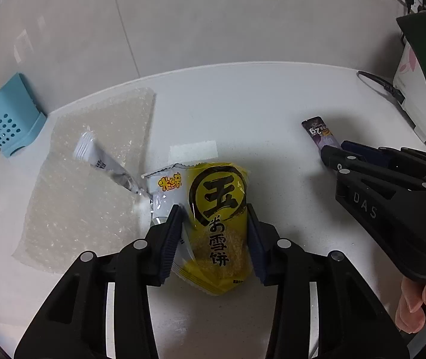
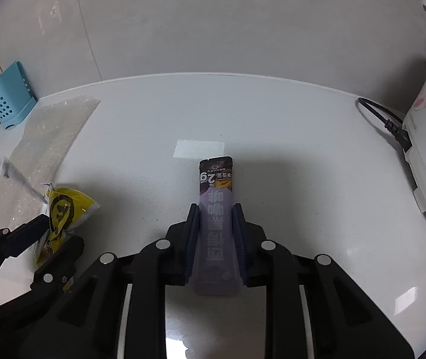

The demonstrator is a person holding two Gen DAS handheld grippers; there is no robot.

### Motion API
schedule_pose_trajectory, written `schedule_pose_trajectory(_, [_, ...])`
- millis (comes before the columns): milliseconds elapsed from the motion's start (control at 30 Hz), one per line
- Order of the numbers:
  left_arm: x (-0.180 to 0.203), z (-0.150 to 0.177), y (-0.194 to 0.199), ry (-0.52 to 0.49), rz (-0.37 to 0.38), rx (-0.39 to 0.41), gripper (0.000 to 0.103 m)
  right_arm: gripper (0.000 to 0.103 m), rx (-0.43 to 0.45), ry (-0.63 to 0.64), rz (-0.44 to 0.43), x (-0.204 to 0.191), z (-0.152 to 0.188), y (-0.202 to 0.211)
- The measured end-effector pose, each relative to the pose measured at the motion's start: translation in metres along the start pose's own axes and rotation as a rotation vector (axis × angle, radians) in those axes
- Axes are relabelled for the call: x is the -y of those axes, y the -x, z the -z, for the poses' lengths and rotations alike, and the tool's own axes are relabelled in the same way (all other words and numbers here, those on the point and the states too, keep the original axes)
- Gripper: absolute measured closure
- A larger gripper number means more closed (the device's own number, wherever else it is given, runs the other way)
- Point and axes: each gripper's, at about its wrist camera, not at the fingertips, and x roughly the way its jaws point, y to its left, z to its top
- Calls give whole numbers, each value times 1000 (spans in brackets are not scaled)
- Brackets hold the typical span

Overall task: Collect trash
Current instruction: 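Lift the yellow wrapper and purple packet off the counter with both tools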

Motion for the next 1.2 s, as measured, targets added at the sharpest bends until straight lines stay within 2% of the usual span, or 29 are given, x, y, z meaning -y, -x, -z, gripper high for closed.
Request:
schedule_pose_trajectory(67, [0,0,3,2,2,12,69,86,-2,-16,-13,3,0,1])
schedule_pose_trajectory(100, [0,0,4,3,4,17,87,87,0,-22,-14,4,-1,1])
schedule_pose_trajectory(500, [0,2,18,-1,12,68,94,88,55,-26,-4,11,-3,7])
schedule_pose_trajectory(900, [-5,9,48,25,14,110,96,89,74,-69,9,24,3,10])
schedule_pose_trajectory(1200, [-18,15,89,45,6,159,96,89,135,-70,20,14,12,60])
